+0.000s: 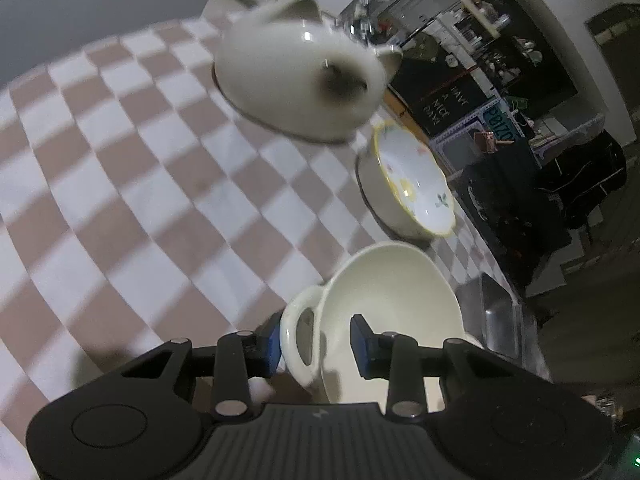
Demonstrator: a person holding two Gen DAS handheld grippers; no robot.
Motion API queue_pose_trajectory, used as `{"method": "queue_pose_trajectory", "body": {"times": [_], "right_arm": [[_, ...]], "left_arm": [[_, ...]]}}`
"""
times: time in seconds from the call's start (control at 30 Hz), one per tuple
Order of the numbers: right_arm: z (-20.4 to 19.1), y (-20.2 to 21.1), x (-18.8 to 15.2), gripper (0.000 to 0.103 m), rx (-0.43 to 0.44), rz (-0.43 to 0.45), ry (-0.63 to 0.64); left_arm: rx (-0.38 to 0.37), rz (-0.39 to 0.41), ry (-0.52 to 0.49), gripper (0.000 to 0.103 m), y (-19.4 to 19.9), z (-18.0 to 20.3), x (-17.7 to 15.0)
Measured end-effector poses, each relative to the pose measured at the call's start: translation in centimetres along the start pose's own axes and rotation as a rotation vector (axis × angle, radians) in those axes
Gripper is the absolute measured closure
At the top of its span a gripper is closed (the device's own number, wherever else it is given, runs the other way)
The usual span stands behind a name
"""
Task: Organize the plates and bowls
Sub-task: 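Close the left gripper on the bowl handle while the right gripper grips the rim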
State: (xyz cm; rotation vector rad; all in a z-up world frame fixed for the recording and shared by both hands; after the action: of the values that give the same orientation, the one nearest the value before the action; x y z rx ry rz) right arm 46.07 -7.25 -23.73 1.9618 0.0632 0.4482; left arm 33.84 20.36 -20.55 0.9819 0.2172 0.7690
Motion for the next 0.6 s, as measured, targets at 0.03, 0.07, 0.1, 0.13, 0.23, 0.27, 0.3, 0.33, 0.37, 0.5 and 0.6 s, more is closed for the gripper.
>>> {"method": "queue_pose_trajectory", "body": {"times": [0.03,0.07,0.1,0.13,0.23,0.27,0.3,0.33,0.37,0.5,0.6], "right_arm": [[-0.5,0.0,-0.4,0.086,0.013,-0.02,0.037],[-1.0,0.1,-0.8,0.086,0.033,-0.038,0.065],[-1.3,0.1,-1.0,0.086,0.048,-0.047,0.075],[-1.4,0.1,-1.0,0.085,0.053,-0.05,0.082],[-0.6,0.0,0.0,0.083,0.058,-0.032,0.05],[-0.2,0.0,0.5,0.081,0.055,-0.016,0.027],[0.1,0.1,0.9,0.081,0.052,0.001,0.01],[0.3,0.2,1.5,0.081,0.048,0.025,-0.005],[0.3,0.0,2.2,0.081,0.049,0.04,-0.017],[0.9,-0.1,3.6,0.081,0.077,0.059,-0.039],[1.1,-0.7,4.1,0.08,0.093,0.043,-0.05]], "left_arm": [[0.01,0.009,-0.006,0.067,0.3,-0.4,0.4],[0.009,0.012,-0.005,0.068,0.4,-0.7,0.6],[-0.006,0.009,0.001,0.069,0.5,-1.0,0.7],[-0.02,0.001,0.008,0.07,0.6,-1.2,0.7],[-0.013,-0.017,-0.025,0.07,0.5,-0.9,0.5],[0.003,-0.021,-0.055,0.07,0.4,-0.7,0.4],[0.017,-0.022,-0.082,0.07,0.4,-0.5,0.4],[0.027,-0.023,-0.103,0.07,0.3,-0.4,0.3],[0.034,-0.023,-0.121,0.07,0.4,-0.3,0.2],[0.03,-0.029,-0.146,0.07,0.3,-0.3,0.1],[0.036,-0.034,-0.16,0.071,0.2,-0.2,0.1]]}}
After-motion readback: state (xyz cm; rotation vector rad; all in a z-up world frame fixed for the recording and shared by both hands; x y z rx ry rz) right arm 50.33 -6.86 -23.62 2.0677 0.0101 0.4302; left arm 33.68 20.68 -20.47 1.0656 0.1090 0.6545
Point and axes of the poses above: each gripper's, at about its wrist camera, not at the fingertips, and y roughly against the way its jaws point, z to its right, x to its top, the point moved 10 cm from there along -y, roughly the way its jaws point, and after that the axes turned 13 degrees about -z, right-handed, at the moved point
